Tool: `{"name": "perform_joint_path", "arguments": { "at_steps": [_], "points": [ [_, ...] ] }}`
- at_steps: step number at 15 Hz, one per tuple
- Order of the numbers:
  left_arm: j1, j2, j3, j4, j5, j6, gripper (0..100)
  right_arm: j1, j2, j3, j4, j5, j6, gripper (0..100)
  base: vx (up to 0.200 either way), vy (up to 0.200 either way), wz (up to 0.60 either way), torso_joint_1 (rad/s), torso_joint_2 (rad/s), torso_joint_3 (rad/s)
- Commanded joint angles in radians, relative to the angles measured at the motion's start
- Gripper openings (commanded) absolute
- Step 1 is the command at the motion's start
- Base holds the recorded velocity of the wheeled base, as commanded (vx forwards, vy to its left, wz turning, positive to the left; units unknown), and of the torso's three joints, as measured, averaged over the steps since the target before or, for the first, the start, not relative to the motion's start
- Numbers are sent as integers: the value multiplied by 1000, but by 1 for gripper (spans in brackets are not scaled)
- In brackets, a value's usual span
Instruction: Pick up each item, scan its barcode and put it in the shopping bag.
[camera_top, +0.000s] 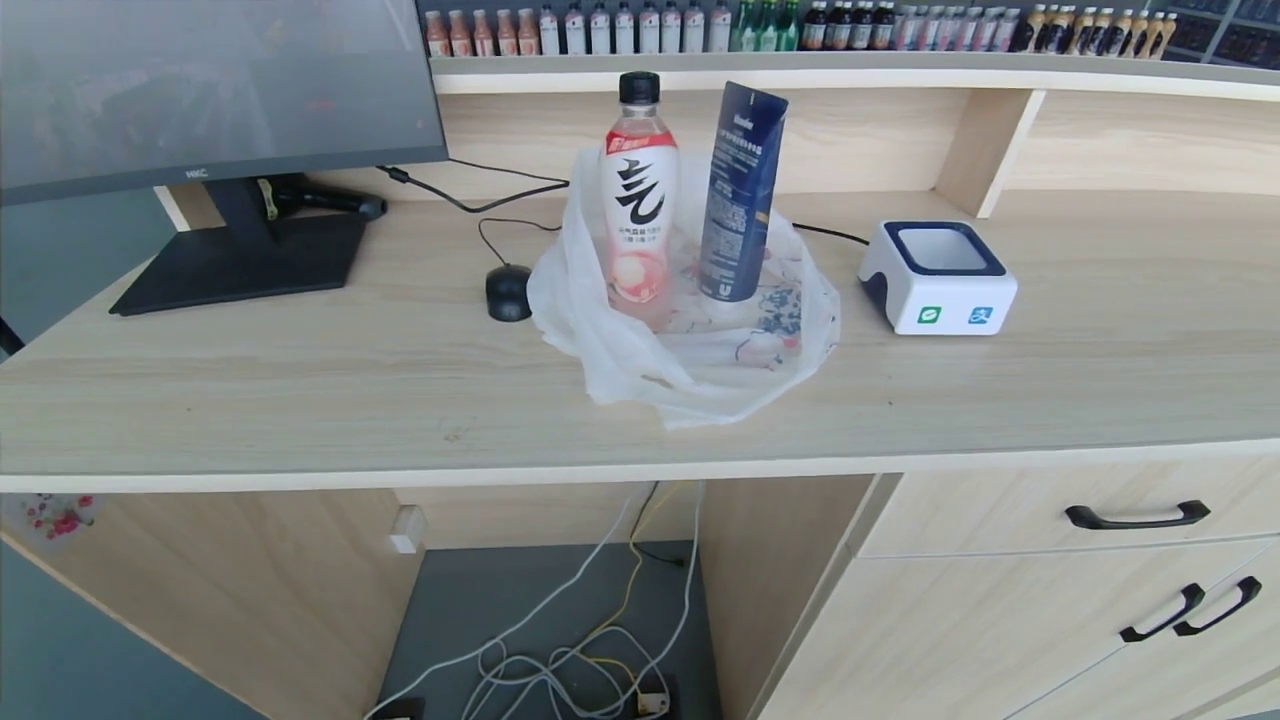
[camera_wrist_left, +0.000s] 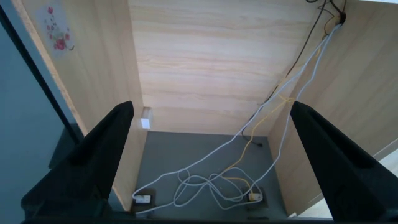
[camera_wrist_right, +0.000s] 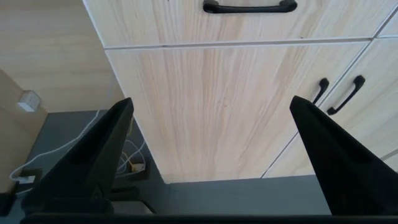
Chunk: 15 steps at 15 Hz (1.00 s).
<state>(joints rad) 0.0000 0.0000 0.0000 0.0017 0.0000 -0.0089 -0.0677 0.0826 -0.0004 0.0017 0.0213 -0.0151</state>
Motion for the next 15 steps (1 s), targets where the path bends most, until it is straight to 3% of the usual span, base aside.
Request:
{"name": "perform_joint_path", "arguments": {
  "at_steps": [1, 3, 15],
  "points": [
    [0, 2, 0, -2, 0, -9, 100, 0, 5, 0, 0, 0, 0, 100, 0, -200, 0, 32, 17, -17],
    [0, 2, 0, -3, 2, -22, 100, 0, 5, 0, 0, 0, 0, 100, 0, -200, 0, -7, 2, 10],
    [0, 2, 0, -2, 2, -22, 100, 0, 5, 0, 0, 0, -5, 100, 0, -200, 0, 4, 3, 4]
  ]
}}
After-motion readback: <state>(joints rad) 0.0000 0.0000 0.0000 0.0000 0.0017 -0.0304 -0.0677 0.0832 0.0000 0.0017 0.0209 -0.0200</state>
